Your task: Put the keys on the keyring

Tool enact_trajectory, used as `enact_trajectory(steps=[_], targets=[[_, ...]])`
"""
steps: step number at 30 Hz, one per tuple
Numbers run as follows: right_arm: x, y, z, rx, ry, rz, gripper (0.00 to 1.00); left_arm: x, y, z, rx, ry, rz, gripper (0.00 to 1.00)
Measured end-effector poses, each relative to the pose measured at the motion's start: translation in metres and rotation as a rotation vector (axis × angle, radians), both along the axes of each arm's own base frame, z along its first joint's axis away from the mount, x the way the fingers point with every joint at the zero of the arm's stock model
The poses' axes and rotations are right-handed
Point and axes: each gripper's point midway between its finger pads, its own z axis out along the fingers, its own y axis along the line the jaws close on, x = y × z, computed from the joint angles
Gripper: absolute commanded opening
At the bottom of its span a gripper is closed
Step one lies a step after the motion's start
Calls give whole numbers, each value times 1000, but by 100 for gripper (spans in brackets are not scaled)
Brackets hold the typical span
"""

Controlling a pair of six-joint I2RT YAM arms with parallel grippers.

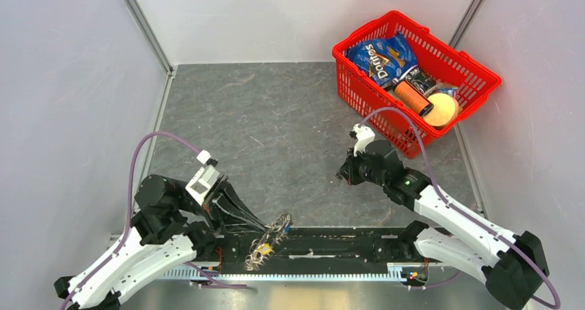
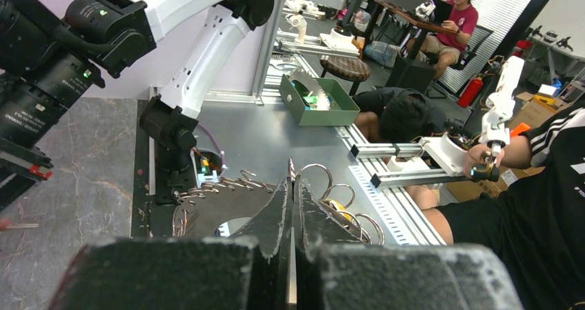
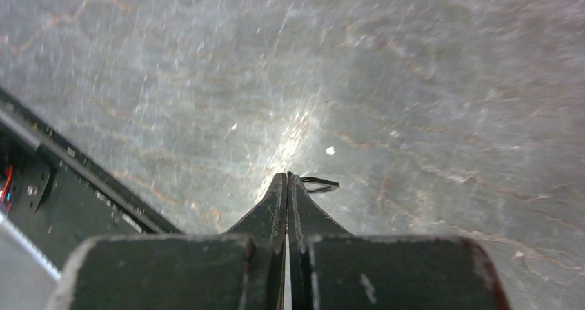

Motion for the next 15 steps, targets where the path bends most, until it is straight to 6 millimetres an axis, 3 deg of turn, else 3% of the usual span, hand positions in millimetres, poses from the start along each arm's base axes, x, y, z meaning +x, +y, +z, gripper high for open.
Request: enact_trajectory(steps=[3, 9, 11, 13, 15], targets=[[-13, 9, -17, -6, 67, 72, 0, 1, -1, 0, 2, 2, 0, 2], [-53, 18, -86, -88, 284, 186, 0, 2, -1, 0, 1, 5, 7, 2], [-63, 21, -98, -117, 321, 214, 16, 2, -1, 0, 1, 5, 7, 2], [-67, 25, -102, -125, 330, 229, 48, 2, -1, 0, 1, 5, 7, 2], [-65, 27, -106, -136, 331, 224, 57, 2, -1, 0, 1, 5, 7, 2]])
